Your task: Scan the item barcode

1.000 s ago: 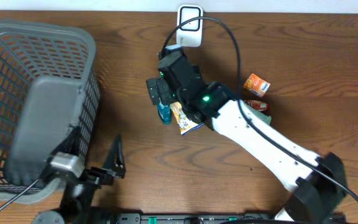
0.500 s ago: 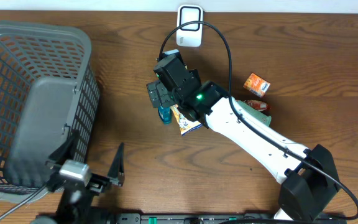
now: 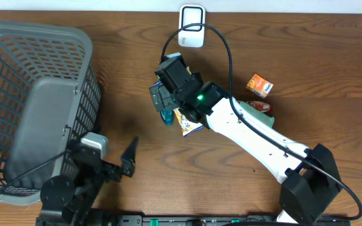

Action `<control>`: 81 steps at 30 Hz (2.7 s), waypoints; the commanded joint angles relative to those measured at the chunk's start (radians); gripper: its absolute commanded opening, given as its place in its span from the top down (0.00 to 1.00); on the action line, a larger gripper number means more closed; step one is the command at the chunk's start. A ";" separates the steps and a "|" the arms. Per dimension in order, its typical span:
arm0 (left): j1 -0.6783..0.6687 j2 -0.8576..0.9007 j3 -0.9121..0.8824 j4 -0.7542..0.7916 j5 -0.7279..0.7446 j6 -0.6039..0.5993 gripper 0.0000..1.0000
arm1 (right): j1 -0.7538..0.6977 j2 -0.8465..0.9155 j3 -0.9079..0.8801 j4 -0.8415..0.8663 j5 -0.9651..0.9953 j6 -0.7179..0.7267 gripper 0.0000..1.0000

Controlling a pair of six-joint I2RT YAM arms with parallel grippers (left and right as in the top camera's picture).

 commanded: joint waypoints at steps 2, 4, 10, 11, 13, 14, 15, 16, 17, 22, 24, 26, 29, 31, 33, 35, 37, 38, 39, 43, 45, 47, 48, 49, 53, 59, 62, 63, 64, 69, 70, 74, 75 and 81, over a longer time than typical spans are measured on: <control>-0.003 0.000 -0.008 -0.004 -0.319 -0.111 0.02 | 0.019 0.009 0.016 -0.028 0.051 -0.001 0.01; -0.003 0.000 -0.008 -0.005 -0.373 -0.111 0.02 | 0.019 0.009 0.016 -0.038 0.066 -0.001 0.01; -0.003 0.000 -0.008 -0.005 -0.485 -0.110 0.02 | 0.019 0.009 0.011 -0.039 0.065 -0.001 0.01; -0.003 0.000 -0.008 -0.005 -0.507 -0.110 0.02 | 0.019 0.009 0.010 -0.039 0.065 -0.001 0.01; -0.003 0.000 -0.008 -0.001 -0.542 -0.110 0.02 | 0.019 0.009 0.009 -0.039 0.065 -0.001 0.01; -0.003 0.000 -0.008 0.009 -0.541 -0.098 0.02 | 0.019 0.009 0.009 -0.039 0.065 -0.001 0.01; -0.003 0.000 -0.008 0.013 -0.541 -0.095 0.02 | 0.019 0.009 0.008 -0.039 0.065 -0.001 0.01; -0.003 0.000 -0.008 0.017 -0.532 -0.093 0.02 | 0.019 0.009 0.008 -0.039 0.065 -0.001 0.01; -0.003 0.000 -0.008 0.018 -0.499 -0.084 0.02 | 0.019 0.009 0.008 -0.039 0.065 -0.001 0.01; -0.003 0.000 -0.008 0.019 -0.204 -0.014 0.02 | 0.019 0.009 0.008 -0.040 0.064 -0.001 0.01; -0.003 0.000 -0.008 0.018 -0.117 0.005 0.02 | 0.019 0.009 0.008 -0.042 0.064 -0.001 0.01; -0.003 0.001 -0.008 0.018 -0.042 0.006 0.02 | 0.019 0.009 0.008 -0.043 0.064 -0.001 0.01; -0.003 0.003 -0.009 0.019 -0.007 0.031 0.02 | 0.019 0.009 0.008 -0.045 0.064 -0.001 0.01; -0.003 0.016 -0.015 0.042 -0.006 0.057 0.02 | 0.019 0.009 0.008 -0.045 0.064 -0.001 0.01; -0.003 0.050 -0.025 0.090 -0.006 0.064 0.02 | 0.019 0.009 0.008 -0.045 0.064 -0.001 0.01; -0.003 0.129 -0.033 0.167 -0.006 0.099 0.02 | 0.019 0.009 0.008 -0.049 0.064 -0.001 0.01; -0.003 0.211 -0.033 0.237 -0.010 0.120 0.02 | 0.019 0.009 0.008 -0.058 0.065 -0.001 0.01; -0.003 0.253 -0.033 0.275 -0.010 0.120 0.02 | 0.019 0.009 0.008 -0.063 0.065 -0.001 0.01; 0.000 0.294 -0.033 0.312 -0.010 0.119 0.02 | 0.019 0.009 0.008 -0.070 0.065 -0.001 0.01; 0.037 0.455 -0.033 0.452 -0.010 0.116 0.02 | 0.017 0.009 0.008 -0.094 0.066 -0.002 0.01; 0.074 0.523 -0.033 0.513 -0.010 0.089 0.02 | 0.017 0.009 0.008 -0.106 0.066 -0.002 0.01; 0.117 0.573 -0.033 0.558 -0.010 0.064 0.02 | 0.017 0.009 0.008 -0.114 0.066 -0.002 0.01; 0.140 0.591 -0.033 0.578 -0.010 0.045 0.02 | 0.017 0.009 0.008 -0.117 0.066 -0.002 0.01; 0.171 0.610 -0.033 0.605 -0.010 0.023 0.02 | 0.017 0.009 0.008 -0.120 0.072 -0.002 0.01; 0.269 0.640 -0.033 0.704 0.018 -0.018 0.02 | 0.017 0.009 0.008 -0.119 0.098 -0.002 0.01; 0.335 0.636 -0.033 0.771 0.203 -0.037 0.02 | 0.017 0.009 0.008 -0.116 0.100 -0.001 0.01; 0.335 0.616 -0.033 0.770 0.270 -0.056 0.02 | 0.017 0.009 0.008 -0.117 0.107 -0.002 0.01; 0.335 0.605 -0.033 0.771 0.293 -0.056 0.02 | 0.017 0.009 0.008 -0.119 0.109 -0.002 0.01; 0.335 0.586 -0.032 0.771 0.314 -0.061 0.02 | 0.017 0.009 0.008 -0.120 0.111 -0.002 0.01; 0.335 0.441 -0.031 0.772 0.359 -0.062 0.02 | 0.017 0.009 0.008 -0.119 0.111 -0.002 0.01; 0.335 0.396 -0.031 0.772 0.359 -0.062 0.02 | 0.017 0.009 0.008 -0.119 0.111 -0.002 0.01; 0.335 0.224 -0.020 0.772 0.359 -0.062 0.02 | 0.017 0.009 0.008 -0.119 0.110 -0.001 0.01; 0.335 0.183 -0.019 0.771 0.359 -0.063 0.02 | 0.017 0.009 0.008 -0.120 0.110 -0.001 0.01; 0.335 -0.013 -0.019 0.645 0.359 -0.063 0.02 | 0.018 0.009 0.008 -0.120 0.063 -0.002 0.01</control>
